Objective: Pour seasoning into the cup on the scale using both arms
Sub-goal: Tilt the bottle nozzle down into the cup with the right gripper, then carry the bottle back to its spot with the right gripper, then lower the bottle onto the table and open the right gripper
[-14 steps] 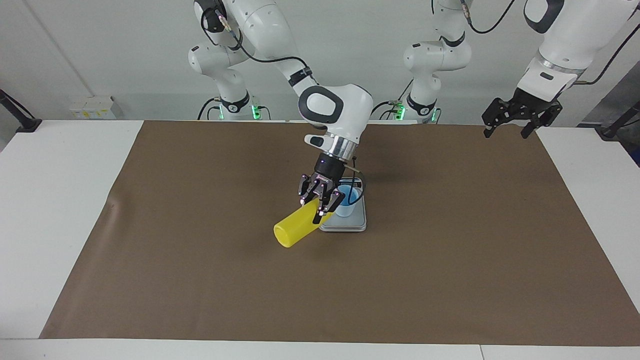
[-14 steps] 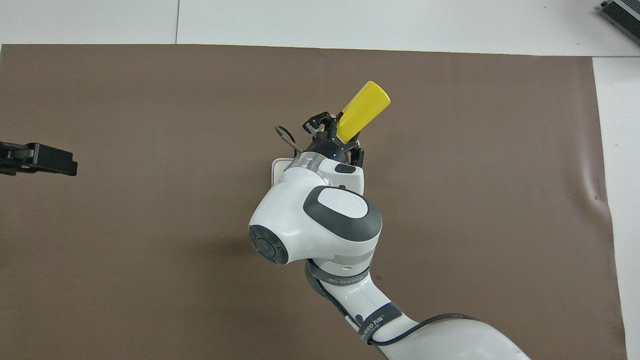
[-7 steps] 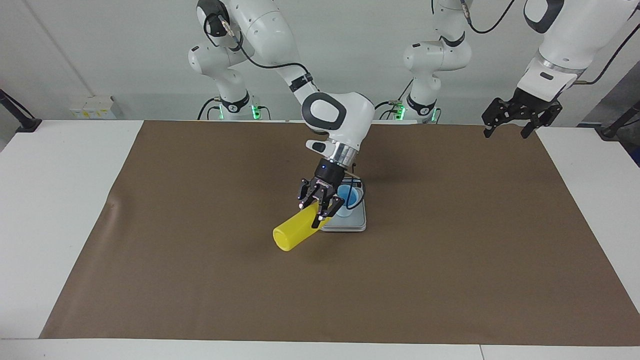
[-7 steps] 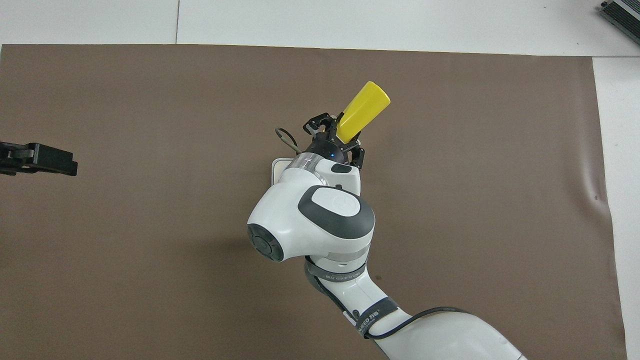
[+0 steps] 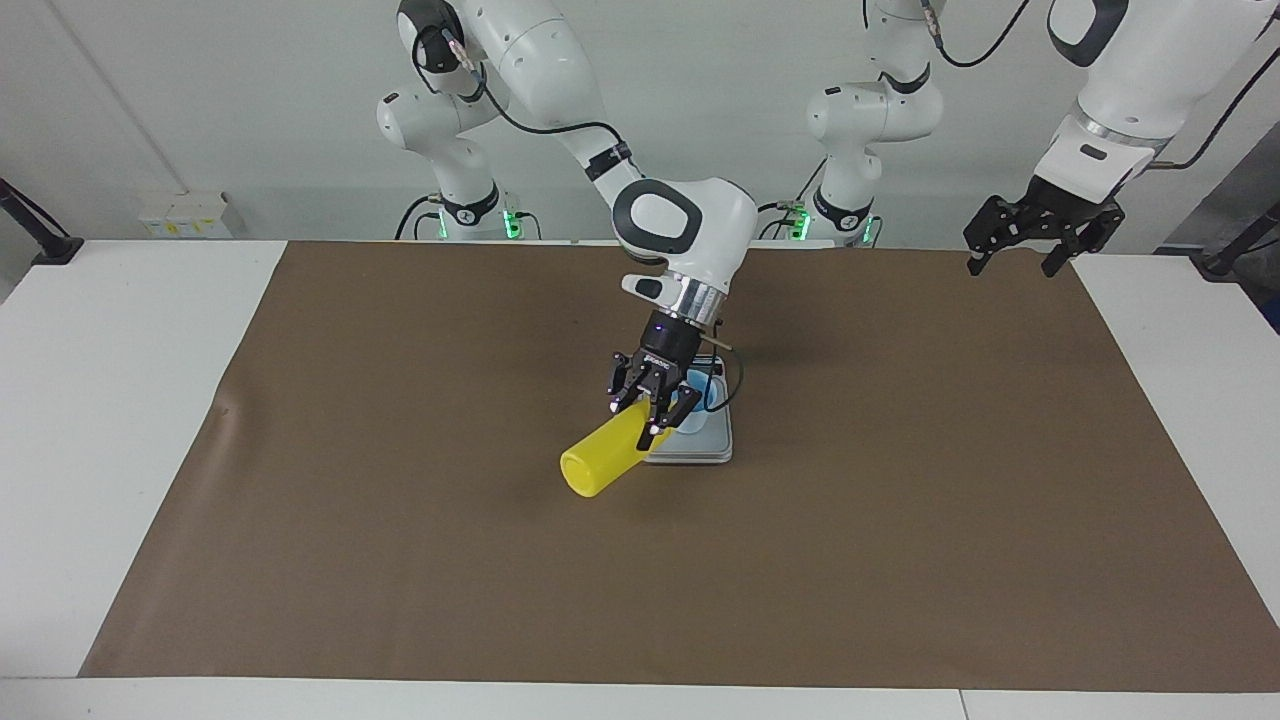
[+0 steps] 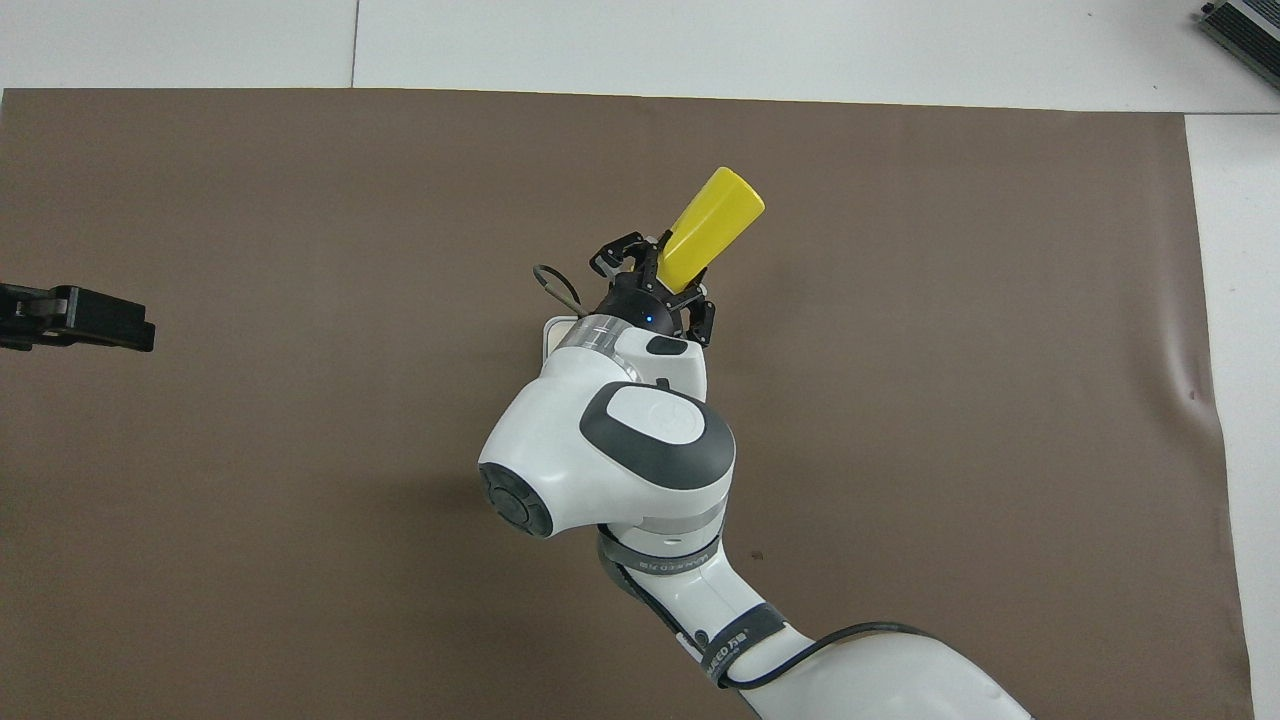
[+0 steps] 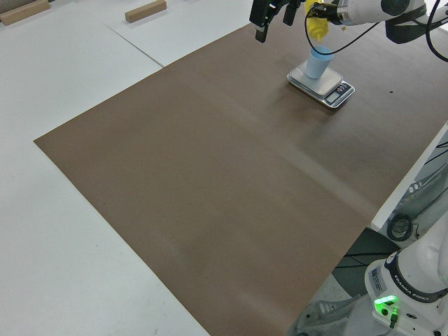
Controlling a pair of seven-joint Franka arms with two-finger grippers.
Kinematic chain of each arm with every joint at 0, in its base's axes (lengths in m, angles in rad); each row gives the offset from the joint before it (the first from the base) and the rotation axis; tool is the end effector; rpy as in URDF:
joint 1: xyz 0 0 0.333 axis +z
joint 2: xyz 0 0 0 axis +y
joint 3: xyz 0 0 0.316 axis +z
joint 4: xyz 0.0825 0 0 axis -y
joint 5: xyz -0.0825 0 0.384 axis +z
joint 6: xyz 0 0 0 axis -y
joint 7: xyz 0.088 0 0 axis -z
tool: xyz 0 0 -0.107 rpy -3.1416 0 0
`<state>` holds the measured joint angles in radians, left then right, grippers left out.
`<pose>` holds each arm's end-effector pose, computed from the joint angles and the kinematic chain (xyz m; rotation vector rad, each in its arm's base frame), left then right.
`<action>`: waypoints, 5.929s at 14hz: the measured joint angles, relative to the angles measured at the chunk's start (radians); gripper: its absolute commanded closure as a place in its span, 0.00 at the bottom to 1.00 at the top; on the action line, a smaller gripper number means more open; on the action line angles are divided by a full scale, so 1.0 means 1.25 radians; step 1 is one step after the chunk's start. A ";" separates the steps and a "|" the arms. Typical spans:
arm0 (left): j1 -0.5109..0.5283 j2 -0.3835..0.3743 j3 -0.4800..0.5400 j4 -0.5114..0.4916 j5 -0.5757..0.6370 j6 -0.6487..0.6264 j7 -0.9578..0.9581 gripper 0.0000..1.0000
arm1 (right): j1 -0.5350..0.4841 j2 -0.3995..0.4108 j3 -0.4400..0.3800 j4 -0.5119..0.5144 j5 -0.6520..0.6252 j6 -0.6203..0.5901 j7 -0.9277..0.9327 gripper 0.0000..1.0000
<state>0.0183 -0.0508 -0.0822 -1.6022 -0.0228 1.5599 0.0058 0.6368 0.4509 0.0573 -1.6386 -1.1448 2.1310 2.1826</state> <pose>0.5363 -0.0380 0.6364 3.1208 -0.1092 0.0122 0.5601 0.4075 0.3813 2.4801 -1.1370 1.3878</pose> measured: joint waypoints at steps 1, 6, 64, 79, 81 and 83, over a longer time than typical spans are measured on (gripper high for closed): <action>0.000 0.000 0.000 0.000 0.000 0.000 0.000 0.00 | 0.000 0.000 0.000 0.000 0.000 0.000 0.000 1.00; 0.000 0.000 0.000 0.000 0.000 0.000 0.000 0.00 | 0.000 0.002 -0.001 0.001 0.000 0.000 0.007 1.00; 0.000 0.000 0.000 0.000 0.000 0.000 0.000 0.00 | -0.772 -0.135 -0.011 -0.259 1.609 -0.276 -0.967 1.00; 0.000 0.000 0.000 0.000 0.000 0.000 0.000 0.00 | -0.776 -0.130 -0.011 -0.250 1.613 -0.286 -0.987 0.39; 0.000 0.000 0.000 0.000 0.000 0.000 0.000 0.00 | -0.776 -0.130 -0.011 -0.250 1.613 -0.286 -0.988 0.34; 0.000 0.000 0.000 0.000 0.000 0.000 0.000 0.00 | -0.775 -0.131 -0.011 -0.249 1.612 -0.285 -0.991 0.31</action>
<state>0.0183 -0.0509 -0.0822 -1.6022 -0.0228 1.5599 0.0058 -0.3316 0.2877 0.0439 -1.9496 0.8698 1.7741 0.9439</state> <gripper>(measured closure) 0.000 0.339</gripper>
